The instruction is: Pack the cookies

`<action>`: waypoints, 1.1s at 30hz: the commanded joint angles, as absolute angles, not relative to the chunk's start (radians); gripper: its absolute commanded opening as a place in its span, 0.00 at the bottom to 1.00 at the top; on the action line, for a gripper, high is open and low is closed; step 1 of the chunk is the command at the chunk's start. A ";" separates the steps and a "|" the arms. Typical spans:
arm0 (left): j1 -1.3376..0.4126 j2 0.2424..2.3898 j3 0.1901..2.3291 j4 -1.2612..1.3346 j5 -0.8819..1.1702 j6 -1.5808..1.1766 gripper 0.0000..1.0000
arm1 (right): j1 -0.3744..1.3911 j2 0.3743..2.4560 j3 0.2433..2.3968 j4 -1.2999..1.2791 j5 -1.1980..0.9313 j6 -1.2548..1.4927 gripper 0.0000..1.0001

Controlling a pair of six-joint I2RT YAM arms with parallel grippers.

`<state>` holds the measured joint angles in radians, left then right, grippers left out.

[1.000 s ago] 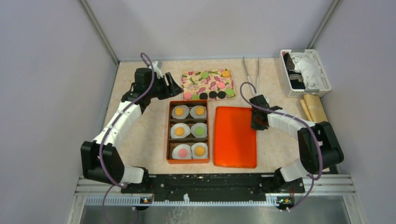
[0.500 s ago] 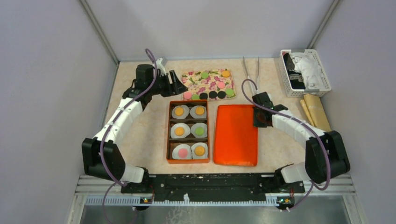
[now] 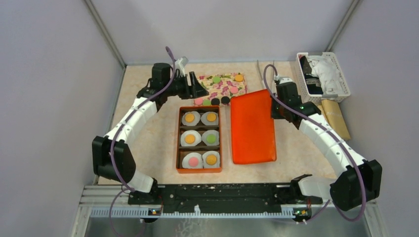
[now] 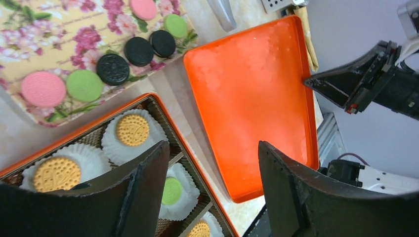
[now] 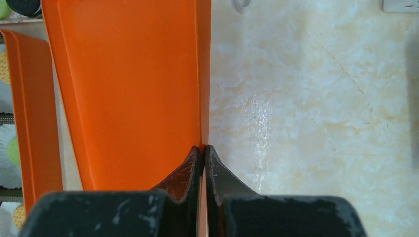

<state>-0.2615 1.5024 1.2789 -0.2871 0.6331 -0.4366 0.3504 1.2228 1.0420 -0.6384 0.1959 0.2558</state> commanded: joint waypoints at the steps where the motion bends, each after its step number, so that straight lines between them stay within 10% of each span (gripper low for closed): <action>1: -0.308 1.504 1.253 -0.184 0.687 -0.443 0.73 | 0.347 1.214 1.146 -0.627 0.186 0.245 0.00; 33: -0.330 1.613 0.926 0.728 1.004 -0.801 0.84 | 0.275 1.430 1.547 -0.539 -0.269 0.449 0.00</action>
